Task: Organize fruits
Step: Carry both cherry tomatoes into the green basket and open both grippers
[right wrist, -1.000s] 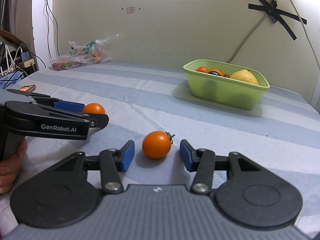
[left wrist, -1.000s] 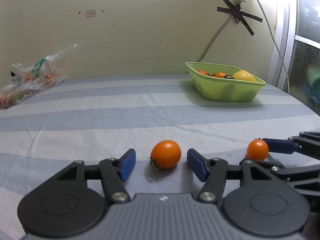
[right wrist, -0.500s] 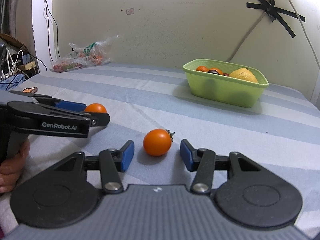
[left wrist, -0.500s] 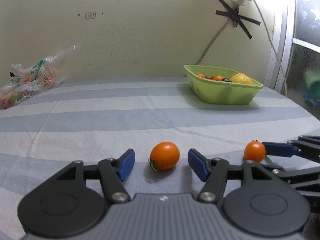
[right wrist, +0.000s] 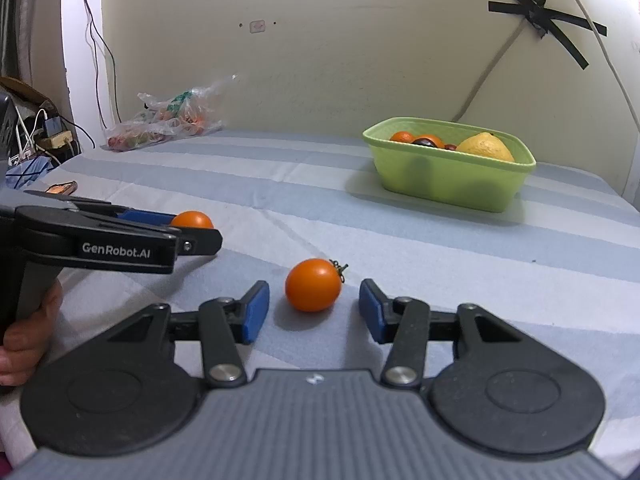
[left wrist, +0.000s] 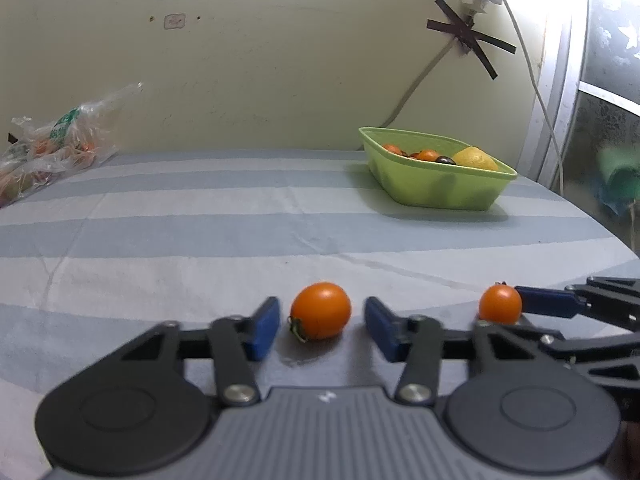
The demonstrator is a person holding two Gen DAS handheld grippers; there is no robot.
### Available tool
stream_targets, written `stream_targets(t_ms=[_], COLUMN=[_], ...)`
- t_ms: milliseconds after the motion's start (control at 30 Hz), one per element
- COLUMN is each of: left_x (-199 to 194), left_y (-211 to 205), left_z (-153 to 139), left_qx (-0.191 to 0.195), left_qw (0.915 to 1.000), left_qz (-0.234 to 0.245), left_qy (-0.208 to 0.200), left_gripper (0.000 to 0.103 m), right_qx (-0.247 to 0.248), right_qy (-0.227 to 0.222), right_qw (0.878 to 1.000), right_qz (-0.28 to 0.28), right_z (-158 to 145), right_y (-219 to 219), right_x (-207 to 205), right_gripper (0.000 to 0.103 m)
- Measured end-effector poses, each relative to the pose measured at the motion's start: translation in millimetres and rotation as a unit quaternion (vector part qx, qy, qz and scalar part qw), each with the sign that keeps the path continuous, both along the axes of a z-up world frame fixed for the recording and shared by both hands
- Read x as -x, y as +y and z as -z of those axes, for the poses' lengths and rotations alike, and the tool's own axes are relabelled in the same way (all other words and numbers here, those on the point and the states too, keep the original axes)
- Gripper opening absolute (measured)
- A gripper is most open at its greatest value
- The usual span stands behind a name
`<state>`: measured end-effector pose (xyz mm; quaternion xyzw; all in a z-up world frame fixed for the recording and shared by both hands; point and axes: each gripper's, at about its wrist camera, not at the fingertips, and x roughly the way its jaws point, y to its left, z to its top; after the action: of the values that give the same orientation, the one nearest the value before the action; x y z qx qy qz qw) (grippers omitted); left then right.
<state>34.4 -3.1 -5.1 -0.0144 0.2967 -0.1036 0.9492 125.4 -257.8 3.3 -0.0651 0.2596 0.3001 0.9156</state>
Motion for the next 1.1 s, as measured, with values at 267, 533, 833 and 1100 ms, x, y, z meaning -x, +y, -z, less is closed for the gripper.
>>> stream_targets(t_ms=[267,533,833,1100], left_x=[-22.2,-115.8,-219.2,-214.1], left_y=[-11.3,-57.7,-95.1,-83.8], left_z=[-24.4,-78.7,-54.0,-58.9], left_qx=[0.038,0.082,0.119,0.136], left_qw=[0.9984,0.9911,0.9838,0.9855], left_qz=[0.042,0.104,0.113,0.085], left_qy=[0.005,-0.015,0.073,0.055], left_gripper=[0.032,0.032,0.036,0.047], right_qx=[-0.023,-0.047,-0.014,-0.032], right_qy=[-0.029,-0.098,-0.119,-0.154], right_qw=[0.999,0.993,0.990,0.984], right_qz=[-0.003,0.038,0.070,0.079], right_z=[-10.1,-48.6,-30.4,-34.6], right_y=[-8.5,-25.9,-16.2,-34.8], right_x=[-8.8,-74.7,-132.5,-115.6], right_gripper=[0.032,0.033,0.047,0.065])
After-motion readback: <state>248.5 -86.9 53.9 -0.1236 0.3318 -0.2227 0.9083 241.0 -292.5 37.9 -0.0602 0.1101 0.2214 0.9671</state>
